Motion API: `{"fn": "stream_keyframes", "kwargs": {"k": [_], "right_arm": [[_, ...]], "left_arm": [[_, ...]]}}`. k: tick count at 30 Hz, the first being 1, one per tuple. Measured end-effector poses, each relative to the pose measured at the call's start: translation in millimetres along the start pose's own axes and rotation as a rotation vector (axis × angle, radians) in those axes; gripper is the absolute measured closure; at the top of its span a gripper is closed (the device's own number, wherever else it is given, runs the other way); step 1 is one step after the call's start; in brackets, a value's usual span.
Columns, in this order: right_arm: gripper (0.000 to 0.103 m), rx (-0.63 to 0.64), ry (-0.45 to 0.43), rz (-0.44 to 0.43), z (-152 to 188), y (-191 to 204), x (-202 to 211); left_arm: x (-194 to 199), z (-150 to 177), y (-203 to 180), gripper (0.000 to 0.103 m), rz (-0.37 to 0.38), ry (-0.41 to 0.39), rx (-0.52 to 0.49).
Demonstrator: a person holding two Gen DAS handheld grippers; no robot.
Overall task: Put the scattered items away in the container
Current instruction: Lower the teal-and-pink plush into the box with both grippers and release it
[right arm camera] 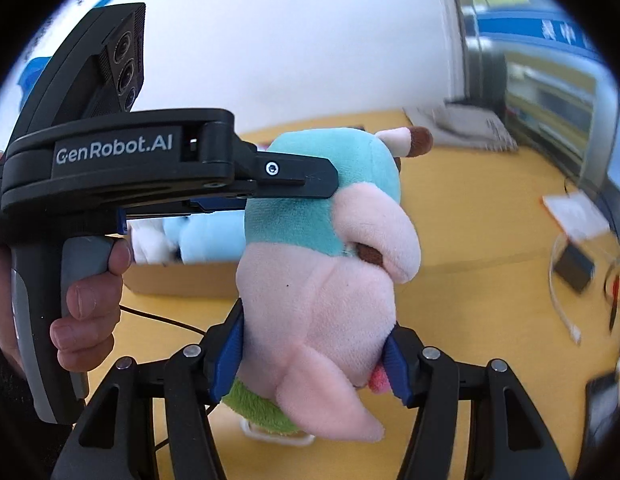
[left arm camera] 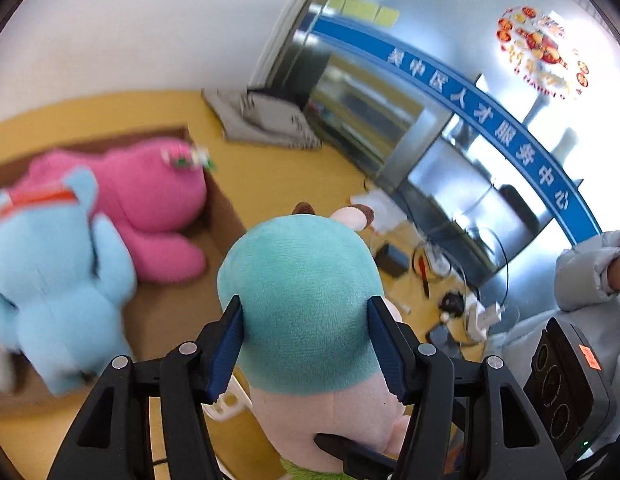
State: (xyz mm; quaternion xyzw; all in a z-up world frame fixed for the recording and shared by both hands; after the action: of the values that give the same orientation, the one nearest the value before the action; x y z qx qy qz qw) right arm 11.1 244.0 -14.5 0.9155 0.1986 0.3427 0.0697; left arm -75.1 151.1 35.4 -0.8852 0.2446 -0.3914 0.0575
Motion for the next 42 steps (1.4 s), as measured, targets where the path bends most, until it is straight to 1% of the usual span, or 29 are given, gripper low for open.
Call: {"fn": "stream_keyframes", "kwargs": {"k": [2,5,8,10,11,13,15,16,17,19,21,23,27,30,31,32,33,34,35,37,38,39,42], "right_arm": [[0.043,0.044,-0.027,-0.011,-25.7,7.6,-9.3],[0.043,0.083,-0.046,-0.039,-55.7,10.9,-31.8],[0.042,0.111,-0.05,-0.051,-77.8,7.3,-63.8],[0.041,0.105,-0.041,-0.047,-84.5,0.8,-83.9],[0.041,0.094,-0.028,-0.046,-86.1,-4.2,-95.3],[0.041,0.064,0.018,-0.042,-85.9,-14.9,-117.2],[0.04,0.039,0.086,-0.033,-78.6,-24.4,-137.3],[0.039,0.036,0.111,-0.027,-75.3,-26.2,-143.7],[0.038,0.039,0.14,-0.017,-70.2,-27.9,-149.6],[0.036,0.052,0.194,0.006,-61.2,-30.8,-157.8],[0.034,0.035,0.227,-0.001,-56.0,-36.4,-157.4],[0.034,0.009,0.225,-0.019,-58.4,-42.9,-146.6],[0.034,-0.001,0.106,0.007,-78.4,-55.4,-103.7],[0.034,-0.054,0.021,0.011,-106.7,-76.4,-87.7],[0.041,-0.075,0.006,0.009,-115.8,-82.2,-87.9],[0.047,-0.094,-0.005,-0.007,-126.4,-87.0,-91.6],[0.056,-0.105,-0.012,-0.034,-137.0,-90.5,-99.2],[0.06,-0.109,-0.008,-0.06,-147.4,-93.3,-110.6],[0.062,-0.106,0.01,-0.07,-155.7,-95.2,-125.4],[0.073,-0.106,0.089,-0.066,-159.9,-97.4,-159.3],[0.075,-0.109,0.134,-0.063,-158.3,-97.3,-177.3],[0.075,-0.097,0.156,-0.045,-155.5,-96.4,-190.7],[0.076,-0.043,0.177,0.002,-146.1,-85.7,-203.5]], "left_arm": [[5.4,-20.5,10.3,0.039,-0.035,-0.033,-0.001],[2.4,-48.7,35.6,0.038,-0.08,-0.061,0.018],[-18.5,-67.8,60.8,0.037,-0.091,-0.052,0.04],[-40.8,-75.7,77.7,0.036,-0.092,-0.032,0.047],[-52.8,-77.4,83.9,0.036,-0.09,-0.016,0.051],[-82.2,-74.7,97.4,0.036,-0.096,0.041,0.073],[-104.3,-64.2,106.9,0.033,-0.091,0.093,0.103],[-111.3,-58.6,109.9,0.032,-0.08,0.105,0.108],[-115.9,-54.0,110.5,0.031,-0.073,0.112,0.094],[-120.8,-46.5,106.2,0.03,-0.093,0.113,0.041],[-124.1,-40.5,101.5,0.028,-0.109,0.113,0.023],[-126.1,-39.1,104.5,0.028,-0.097,0.117,0.046],[-130.4,-36.9,109.1,0.027,-0.074,0.117,0.063],[-135.4,-33.8,109.9,0.026,-0.057,0.12,0.083],[-136.6,-32.6,110.1,0.025,-0.052,0.121,0.088],[-138.4,-31.2,109.5,0.024,-0.049,0.125,0.089],[-139.9,-30.2,109.1,0.023,-0.047,0.127,0.089],[-141.5,-29.0,108.0,0.022,-0.047,0.129,0.087],[-142.8,-28.2,106.8,0.021,-0.047,0.129,0.085],[-144.4,-26.9,105.5,0.02,-0.055,0.125,0.084],[-144.8,-26.5,105.4,0.02,-0.072,0.123,0.085],[-144.5,-26.0,105.4,0.02,-0.088,0.117,0.086],[-142.2,-23.6,103.5,0.021,-0.113,0.108,0.076]]}}
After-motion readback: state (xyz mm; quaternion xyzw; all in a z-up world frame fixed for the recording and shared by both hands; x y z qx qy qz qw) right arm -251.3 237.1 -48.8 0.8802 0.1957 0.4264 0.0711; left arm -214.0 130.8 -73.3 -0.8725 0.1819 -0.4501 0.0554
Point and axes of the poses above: each gripper's, at about its wrist camera, not at the fingertips, and x roughly against the way its jaws point, y to its left, z to its underside, the point moved 1 cm from there along -x, roughly the way its jaws point, and after that the axes turned 9 degrees about -z, right-handed, at the moved point
